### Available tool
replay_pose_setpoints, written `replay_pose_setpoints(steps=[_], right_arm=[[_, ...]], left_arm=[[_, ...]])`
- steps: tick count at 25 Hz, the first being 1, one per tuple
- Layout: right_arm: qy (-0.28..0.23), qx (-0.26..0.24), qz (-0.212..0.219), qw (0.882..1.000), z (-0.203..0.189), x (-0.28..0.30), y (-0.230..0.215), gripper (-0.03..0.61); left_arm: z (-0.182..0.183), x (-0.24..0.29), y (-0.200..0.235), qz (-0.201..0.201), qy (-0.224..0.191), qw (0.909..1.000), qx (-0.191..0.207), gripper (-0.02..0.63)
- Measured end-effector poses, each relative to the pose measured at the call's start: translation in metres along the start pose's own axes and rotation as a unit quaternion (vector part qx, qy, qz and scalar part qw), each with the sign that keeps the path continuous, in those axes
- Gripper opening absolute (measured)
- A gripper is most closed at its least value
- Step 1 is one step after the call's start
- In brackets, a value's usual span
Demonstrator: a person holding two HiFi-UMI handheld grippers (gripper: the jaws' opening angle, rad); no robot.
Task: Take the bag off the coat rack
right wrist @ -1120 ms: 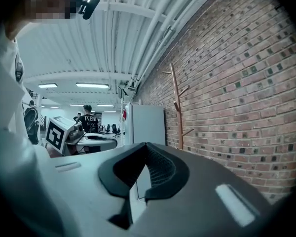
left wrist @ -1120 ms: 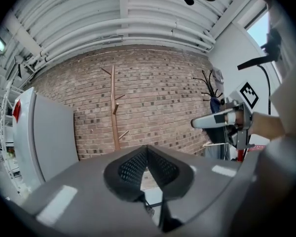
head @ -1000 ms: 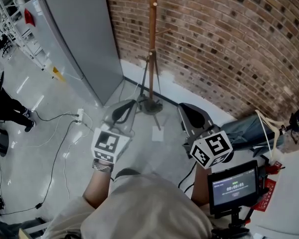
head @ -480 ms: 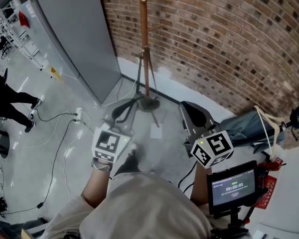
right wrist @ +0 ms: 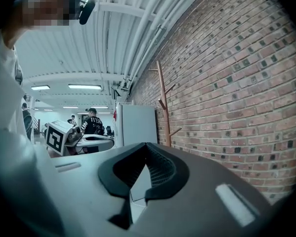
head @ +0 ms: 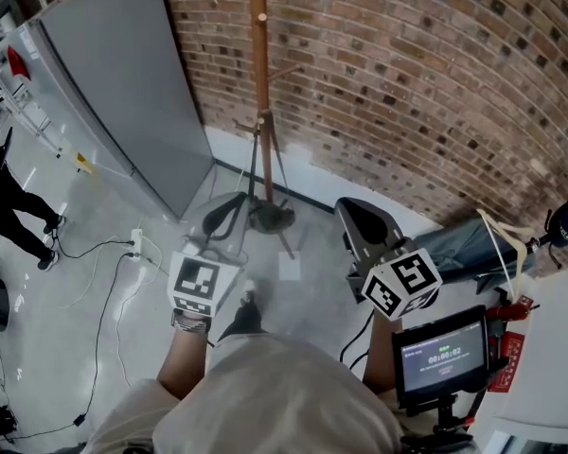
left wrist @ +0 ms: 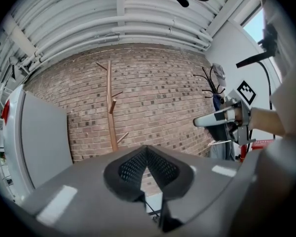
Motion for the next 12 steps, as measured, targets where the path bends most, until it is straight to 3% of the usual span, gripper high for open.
replay_pose_setpoints(steps=[12], right_arm=[[-0.018, 0.009, -0.055, 0.998, 0.021, 0.078, -0.062, 0.002]], left_arm=[[-0.009, 0.088, 0.067, -0.031, -0.006, 0.9995, -0.005, 0.000]])
Point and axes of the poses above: the fingertips, and each gripper's own axes: x forward along the fingers, y to its left, z out of its top, the point moved 2 cm from there along -x, backward along the fingers, and after that the axes turned 14 degrees about z, right-handed, at the moved point
